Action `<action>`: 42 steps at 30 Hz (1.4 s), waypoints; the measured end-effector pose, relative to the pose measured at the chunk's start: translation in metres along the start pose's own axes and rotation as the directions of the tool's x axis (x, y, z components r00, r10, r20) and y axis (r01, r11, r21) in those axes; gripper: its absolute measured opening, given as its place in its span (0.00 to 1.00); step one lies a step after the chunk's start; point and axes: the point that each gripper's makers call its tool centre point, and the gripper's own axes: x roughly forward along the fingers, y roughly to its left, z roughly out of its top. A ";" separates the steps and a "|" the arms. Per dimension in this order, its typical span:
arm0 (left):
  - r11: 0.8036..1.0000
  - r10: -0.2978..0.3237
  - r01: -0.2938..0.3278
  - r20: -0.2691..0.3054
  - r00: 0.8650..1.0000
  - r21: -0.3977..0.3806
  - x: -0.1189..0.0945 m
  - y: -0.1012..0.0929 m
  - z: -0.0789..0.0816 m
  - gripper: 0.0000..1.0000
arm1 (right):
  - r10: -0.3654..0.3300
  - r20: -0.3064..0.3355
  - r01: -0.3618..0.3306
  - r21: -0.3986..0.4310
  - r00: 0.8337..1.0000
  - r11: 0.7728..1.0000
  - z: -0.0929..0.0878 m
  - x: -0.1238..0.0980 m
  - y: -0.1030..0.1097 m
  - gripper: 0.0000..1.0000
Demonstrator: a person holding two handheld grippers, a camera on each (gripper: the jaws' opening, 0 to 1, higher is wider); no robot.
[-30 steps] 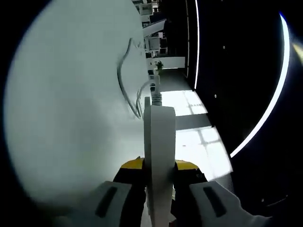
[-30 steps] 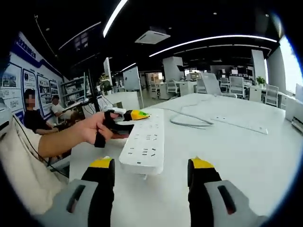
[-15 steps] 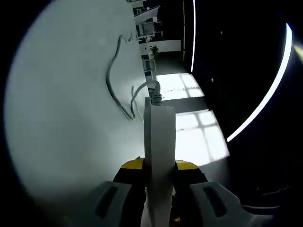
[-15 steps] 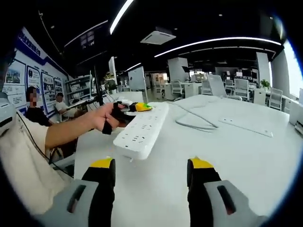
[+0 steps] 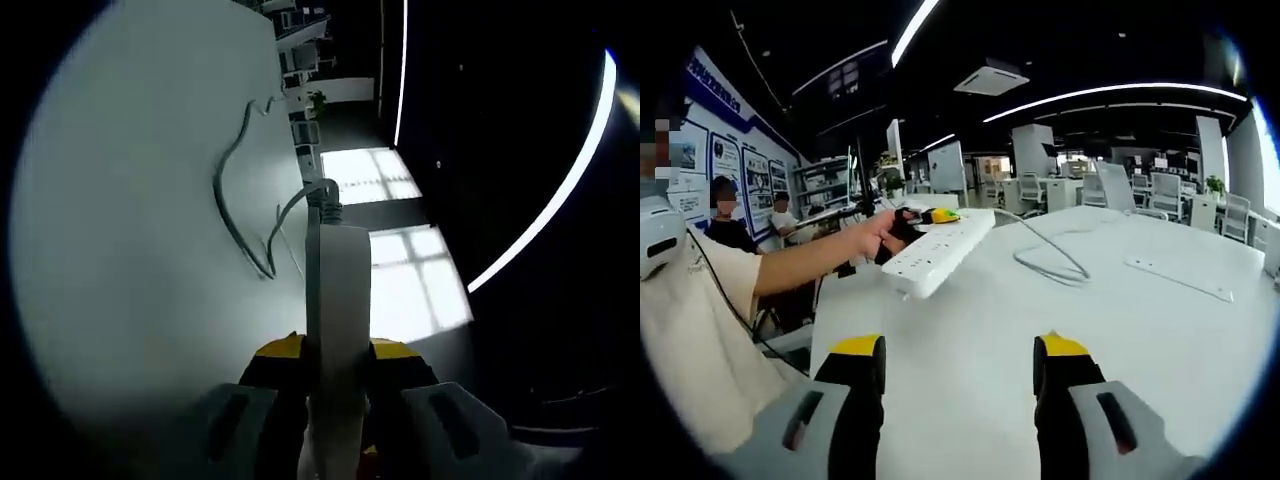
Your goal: Pick up the power strip scattered on the table, fix it on the side mounting bracket of the table, and press the switch
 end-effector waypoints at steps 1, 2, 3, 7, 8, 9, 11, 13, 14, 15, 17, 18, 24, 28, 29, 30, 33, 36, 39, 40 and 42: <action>1.000 -0.002 0.002 -0.006 1.000 0.001 -0.003 0.000 0.001 0.25 | 0.010 0.001 -0.010 -0.004 1.000 1.000 0.001 0.002 0.003 0.55; 1.000 -0.008 0.008 -0.022 1.000 0.001 -0.006 -0.001 0.001 0.25 | 0.020 0.002 -0.020 -0.008 1.000 1.000 0.002 0.004 0.006 0.55; 1.000 -0.012 0.012 -0.031 0.999 0.000 -0.009 -0.001 0.002 0.25 | 0.025 0.001 -0.025 -0.010 1.000 1.000 0.003 0.006 0.008 0.55; 0.999 -0.038 0.038 -0.055 0.998 0.002 -0.016 -0.005 0.005 0.25 | 0.051 -0.003 -0.051 -0.021 0.999 0.998 0.005 0.011 0.016 0.55; 0.999 -0.037 0.038 -0.062 0.997 0.002 -0.018 -0.005 0.006 0.25 | 0.056 -0.003 -0.056 -0.023 0.998 0.998 0.005 0.012 0.018 0.55; 0.999 -0.038 0.038 -0.068 0.997 0.002 -0.020 -0.005 0.007 0.25 | 0.065 -0.004 -0.065 -0.024 0.998 0.998 0.005 0.014 0.020 0.55; 0.999 -0.032 0.033 -0.088 0.996 0.006 -0.023 -0.003 0.017 0.25 | 0.083 0.000 -0.083 -0.019 0.997 0.996 0.006 0.017 0.025 0.55; 0.999 -0.030 0.031 -0.107 0.994 0.010 -0.027 -0.003 0.016 0.25 | 0.091 0.001 -0.091 -0.019 0.996 0.996 0.006 0.017 0.027 0.55; 0.999 -0.029 0.030 -0.113 0.993 0.011 -0.029 -0.002 0.017 0.25 | 0.096 0.001 -0.096 -0.021 0.995 0.995 0.006 0.017 0.029 0.55; 0.999 -0.029 0.030 -0.122 0.992 0.011 -0.031 -0.002 0.019 0.25 | 0.098 0.000 -0.098 -0.021 0.995 0.995 0.005 0.018 0.031 0.55; 0.999 -0.032 0.034 -0.130 0.991 0.012 -0.036 -0.002 0.019 0.25 | 0.103 -0.001 -0.103 -0.023 0.995 0.994 0.005 0.020 0.034 0.55; 0.999 -0.034 0.035 -0.132 0.991 0.011 -0.038 -0.002 0.021 0.25 | 0.105 -0.001 -0.105 -0.022 0.994 0.994 0.005 0.020 0.033 0.55; 0.999 -0.036 0.041 -0.170 0.985 0.027 -0.053 -0.002 0.028 0.25 | 0.116 -0.013 -0.116 -0.023 0.993 0.993 0.000 0.024 0.033 0.55; 0.999 -0.033 0.041 -0.206 0.978 0.033 -0.061 -0.002 0.031 0.25 | 0.125 -0.012 -0.126 -0.014 0.992 0.992 -0.003 0.029 0.034 0.54; 0.999 -0.034 0.042 -0.215 0.976 0.033 -0.064 -0.002 0.030 0.25 | 0.128 -0.013 -0.128 -0.012 0.992 0.992 -0.004 0.031 0.035 0.54; 0.998 -0.035 0.043 -0.225 0.974 0.033 -0.067 -0.003 0.028 0.25 | 0.133 -0.012 -0.134 -0.009 0.991 0.991 -0.005 0.034 0.036 0.54; 0.998 -0.051 0.056 -0.236 0.970 0.012 -0.072 0.001 0.034 0.25 | 0.144 -0.010 -0.144 -0.004 0.990 0.990 -0.005 0.038 0.037 0.54; 0.999 -0.048 0.052 -0.252 0.967 0.012 -0.080 0.004 0.028 0.25 | 0.154 -0.005 -0.154 -0.005 0.988 0.988 -0.003 0.041 0.041 0.54; 0.999 -0.037 0.040 -0.258 0.965 0.007 -0.092 0.010 0.032 0.25 | 0.159 0.003 -0.159 -0.009 0.987 0.987 0.000 0.041 0.041 0.54; 0.999 -0.038 0.039 -0.255 0.966 0.000 -0.097 0.012 0.033 0.25 | 0.162 0.007 -0.162 -0.009 0.987 0.987 0.001 0.041 0.042 0.54; 0.999 -0.041 0.041 -0.261 0.965 -0.008 -0.103 0.014 0.032 0.25 | 0.162 0.013 -0.162 -0.010 0.987 0.987 0.003 0.043 0.043 0.53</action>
